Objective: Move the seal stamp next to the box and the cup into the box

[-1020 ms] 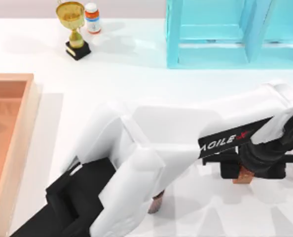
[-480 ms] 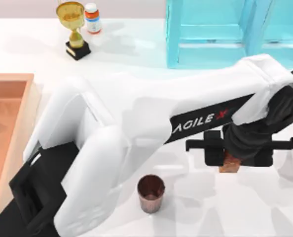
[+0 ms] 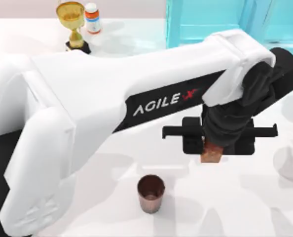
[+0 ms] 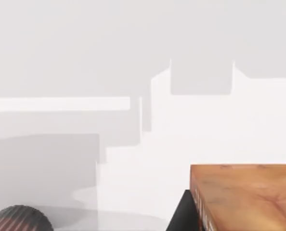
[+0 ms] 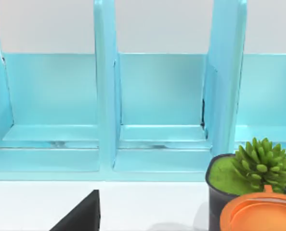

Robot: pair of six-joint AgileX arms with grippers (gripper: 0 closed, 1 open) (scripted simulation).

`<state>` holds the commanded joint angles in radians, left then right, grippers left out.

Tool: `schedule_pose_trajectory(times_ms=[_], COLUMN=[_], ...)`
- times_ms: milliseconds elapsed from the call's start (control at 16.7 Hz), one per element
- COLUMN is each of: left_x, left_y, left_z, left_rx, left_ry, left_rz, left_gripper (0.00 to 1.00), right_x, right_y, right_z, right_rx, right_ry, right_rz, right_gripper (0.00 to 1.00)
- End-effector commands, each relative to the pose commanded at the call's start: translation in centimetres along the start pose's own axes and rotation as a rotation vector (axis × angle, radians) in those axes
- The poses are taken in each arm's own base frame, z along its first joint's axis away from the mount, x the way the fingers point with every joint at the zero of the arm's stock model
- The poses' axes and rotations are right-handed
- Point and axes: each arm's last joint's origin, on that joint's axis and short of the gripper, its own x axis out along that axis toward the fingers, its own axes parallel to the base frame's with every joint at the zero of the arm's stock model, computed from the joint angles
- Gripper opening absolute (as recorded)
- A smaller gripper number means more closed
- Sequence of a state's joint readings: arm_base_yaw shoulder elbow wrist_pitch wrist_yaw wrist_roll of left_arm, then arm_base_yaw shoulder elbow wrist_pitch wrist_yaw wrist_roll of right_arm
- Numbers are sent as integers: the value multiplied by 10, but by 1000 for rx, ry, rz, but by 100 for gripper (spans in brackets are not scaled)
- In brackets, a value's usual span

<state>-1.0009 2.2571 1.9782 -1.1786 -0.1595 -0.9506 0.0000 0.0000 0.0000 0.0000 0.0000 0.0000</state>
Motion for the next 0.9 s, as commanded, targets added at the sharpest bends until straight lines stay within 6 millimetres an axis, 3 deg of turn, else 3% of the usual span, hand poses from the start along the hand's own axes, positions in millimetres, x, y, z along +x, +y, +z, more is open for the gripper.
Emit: schedule_pose_trajectory(times_ms=[300, 660, 900], left_x=[-22, -22, -25], left_y=[27, 31, 81], left_z=[0, 2, 27], left_rx=[-4, 1, -7], left_ry=[-2, -1, 7], left_rz=[-1, -2, 2], left_gripper=[0, 0, 0], right_x=[0, 0, 0], right_y=[0, 0, 0], right_z=[0, 0, 0], right_rx=[0, 0, 0], right_ry=[0, 0, 0], right_rz=[0, 0, 0], right_gripper=[100, 100, 100])
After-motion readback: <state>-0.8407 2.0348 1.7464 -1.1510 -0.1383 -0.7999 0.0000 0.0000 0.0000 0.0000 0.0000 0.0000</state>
